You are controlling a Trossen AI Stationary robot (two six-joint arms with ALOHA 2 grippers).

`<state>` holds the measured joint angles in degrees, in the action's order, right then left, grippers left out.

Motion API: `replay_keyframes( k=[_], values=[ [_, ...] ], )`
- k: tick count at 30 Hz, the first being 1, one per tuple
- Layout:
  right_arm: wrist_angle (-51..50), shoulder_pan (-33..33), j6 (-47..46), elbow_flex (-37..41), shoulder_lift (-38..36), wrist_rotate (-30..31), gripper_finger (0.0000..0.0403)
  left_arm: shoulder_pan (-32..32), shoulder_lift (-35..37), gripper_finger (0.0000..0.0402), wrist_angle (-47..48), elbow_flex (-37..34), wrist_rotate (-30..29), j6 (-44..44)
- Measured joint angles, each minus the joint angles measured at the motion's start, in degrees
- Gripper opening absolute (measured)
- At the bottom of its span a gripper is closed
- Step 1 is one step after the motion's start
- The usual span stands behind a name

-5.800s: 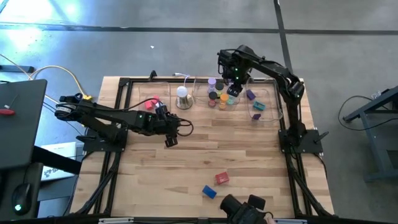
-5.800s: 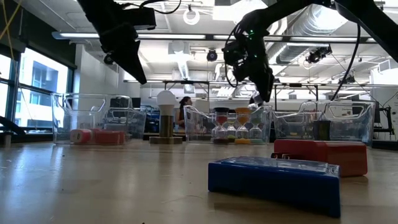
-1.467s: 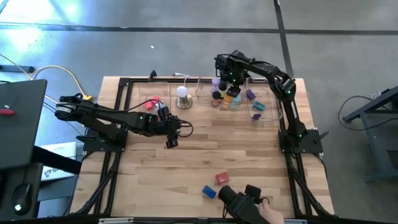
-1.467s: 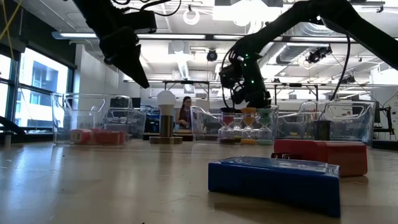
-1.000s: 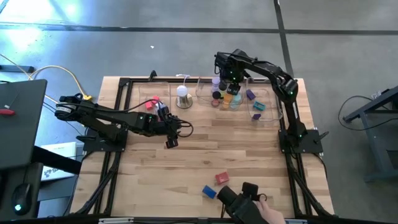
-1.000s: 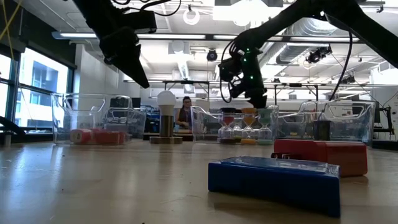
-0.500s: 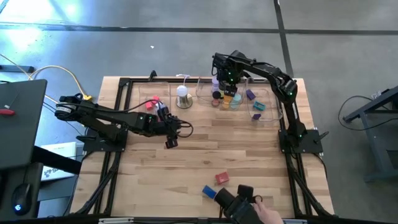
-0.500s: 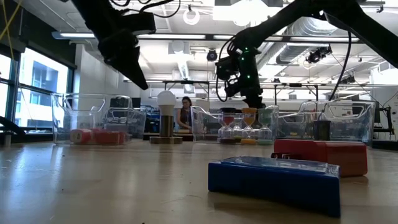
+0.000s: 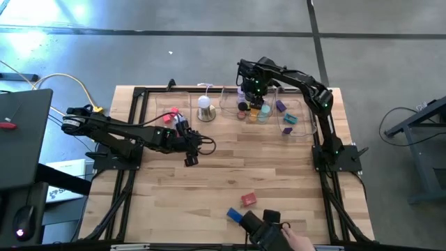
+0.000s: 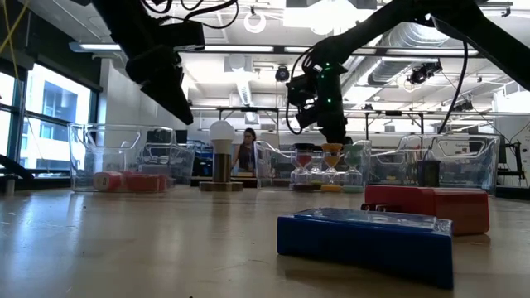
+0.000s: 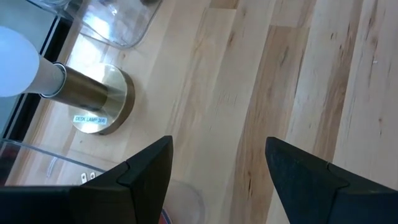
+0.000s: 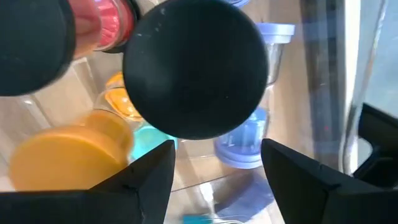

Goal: Pick & Place Office items
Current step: Adjust the green hourglass on the middle transparent bin

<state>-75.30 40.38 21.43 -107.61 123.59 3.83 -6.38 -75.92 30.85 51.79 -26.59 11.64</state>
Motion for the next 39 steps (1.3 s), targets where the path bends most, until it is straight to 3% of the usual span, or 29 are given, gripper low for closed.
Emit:
replay_keyframes(
  k=[12, 39],
  values=[
    [2.3, 0.0, -6.9, 0.0, 0.0, -1.5, 0.0188, 0.0, 0.0, 0.0247, 0.0, 0.0, 0.0, -1.0],
    [10.2, -1.5, -5.0, 0.0, 0.0, -8.9, 0.018, 0.0, 0.0, 0.0247, 0.0, 0.0, 0.0, -1.0]
  ],
)
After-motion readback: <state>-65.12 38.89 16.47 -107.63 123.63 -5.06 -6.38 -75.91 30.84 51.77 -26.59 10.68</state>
